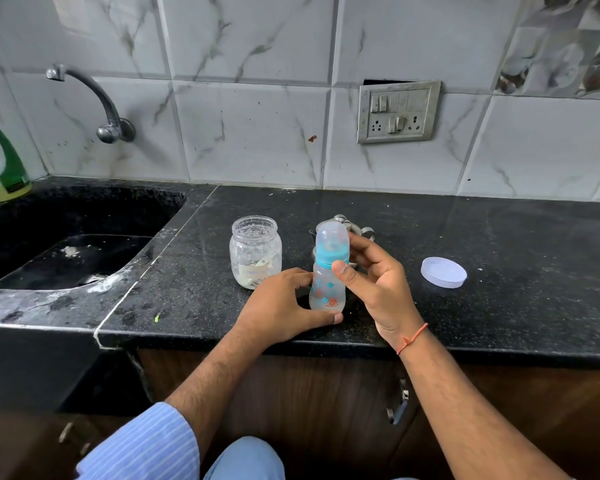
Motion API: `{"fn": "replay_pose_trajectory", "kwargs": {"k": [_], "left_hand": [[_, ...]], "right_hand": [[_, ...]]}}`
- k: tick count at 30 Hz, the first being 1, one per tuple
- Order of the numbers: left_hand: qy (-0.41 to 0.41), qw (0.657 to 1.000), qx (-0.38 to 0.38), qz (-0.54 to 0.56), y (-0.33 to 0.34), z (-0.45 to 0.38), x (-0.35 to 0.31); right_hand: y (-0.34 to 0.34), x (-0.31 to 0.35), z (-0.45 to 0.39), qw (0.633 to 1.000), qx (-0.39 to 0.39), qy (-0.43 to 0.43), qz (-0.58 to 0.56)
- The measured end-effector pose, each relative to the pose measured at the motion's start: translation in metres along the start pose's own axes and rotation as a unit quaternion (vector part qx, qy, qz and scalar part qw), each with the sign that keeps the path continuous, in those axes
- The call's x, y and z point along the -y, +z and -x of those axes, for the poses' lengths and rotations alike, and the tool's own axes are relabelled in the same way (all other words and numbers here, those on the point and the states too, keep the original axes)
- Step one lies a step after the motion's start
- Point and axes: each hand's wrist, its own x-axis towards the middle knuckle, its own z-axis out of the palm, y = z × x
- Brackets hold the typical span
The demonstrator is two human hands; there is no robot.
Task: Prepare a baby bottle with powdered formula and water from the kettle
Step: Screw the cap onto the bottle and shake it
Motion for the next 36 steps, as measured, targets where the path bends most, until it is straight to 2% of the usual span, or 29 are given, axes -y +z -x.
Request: {"fn": "replay_pose_trajectory", "kwargs": {"k": [5, 20, 25, 30, 36], "left_hand": [[0.002, 1.000, -0.002, 0.002, 0.0003, 0.0001, 0.0008], [0.004, 1.000, 0.005, -0.013, -0.0034, 0.0015, -0.0046], [0.004, 1.000, 0.007, -0.019, -0.0033, 0.0010, -0.0042], [0.004, 1.000, 0.014, -0.019, -0.0044, 0.0008, -0.0042], [0.006, 1.000, 0.010, -0.010, -0.0035, 0.0014, -0.0033]], "right_hand": [[-0.0004, 0.0001, 0.0021, 0.999, 0.008, 0.016, -0.030], [-0.0015, -0.0001, 0.0036, 0.999, -0.023, 0.018, 0.044], [0.0008, 0.0023, 0.0047, 0.998, 0.010, 0.019, 0.057], [0.0010, 0.0036, 0.0065, 0.996, -0.011, 0.016, 0.084], [0.0014, 0.0040, 0.0069, 0.996, 0.003, 0.012, 0.089]]}}
